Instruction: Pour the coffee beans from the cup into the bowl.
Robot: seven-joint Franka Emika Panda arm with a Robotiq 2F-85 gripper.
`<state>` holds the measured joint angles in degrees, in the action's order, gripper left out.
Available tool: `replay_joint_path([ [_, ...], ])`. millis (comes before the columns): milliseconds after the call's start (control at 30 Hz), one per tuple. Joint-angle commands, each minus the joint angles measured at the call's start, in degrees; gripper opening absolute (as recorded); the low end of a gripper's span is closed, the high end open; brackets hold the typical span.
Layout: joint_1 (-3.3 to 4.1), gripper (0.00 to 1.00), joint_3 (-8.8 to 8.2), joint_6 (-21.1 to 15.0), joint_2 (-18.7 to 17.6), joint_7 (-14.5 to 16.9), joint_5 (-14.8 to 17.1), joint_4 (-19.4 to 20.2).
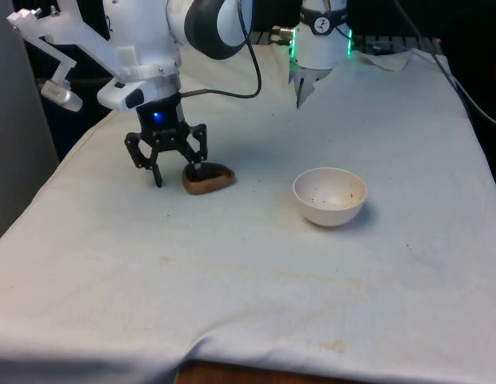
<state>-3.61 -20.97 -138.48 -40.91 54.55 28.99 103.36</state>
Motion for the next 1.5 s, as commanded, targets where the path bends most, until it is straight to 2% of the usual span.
replay_joint_path([
  [0, 0.0, 0.55, 0.0, 0.0, 0.0, 0.0, 0.0, 0.0],
  [33, -0.06, 0.55, 0.11, 0.06, -0.23, -0.06, 0.11, -0.29],
  [167, -0.06, 0.33, 0.11, 0.17, -0.29, -0.06, 0.11, -0.4],
  [233, -0.11, 0.19, 0.11, 0.23, -0.29, -0.06, 0.11, -0.52],
  [267, -0.11, 0.09, 0.11, 0.29, -0.34, -0.06, 0.17, -0.52],
  [400, 0.0, 0.01, -0.06, 0.69, -0.23, -0.06, 0.17, -0.63],
  [667, 0.06, 0.01, -0.23, 1.15, 0.23, 0.0, 0.0, -0.52],
  [733, 0.52, 0.01, -0.11, 0.8, 0.4, -0.46, 0.11, -0.23],
  [933, 1.26, 0.01, -0.46, 1.38, 2.92, -2.01, -0.17, 1.15],
  [967, 0.86, 0.01, -0.06, 1.38, 1.72, -1.6, 0.0, 0.17],
  [1000, 1.38, 0.01, -0.46, 1.43, 3.44, -2.29, -0.17, 1.49],
  [1200, 1.89, 0.01, -0.57, 1.78, 6.99, -3.95, -0.57, 3.72],
  [1233, 1.95, 0.01, -0.63, 1.83, 7.45, -4.18, -0.63, 4.01],
  [1267, 1.43, 0.01, -0.11, 1.72, 6.93, -3.38, -0.06, 3.55],
  [1300, 2.06, 0.01, -0.63, 1.89, 7.91, -4.47, -0.69, 4.24],
  [1467, 2.58, 0.01, -0.69, 2.64, 10.6, -6.19, -1.09, 5.5],
])
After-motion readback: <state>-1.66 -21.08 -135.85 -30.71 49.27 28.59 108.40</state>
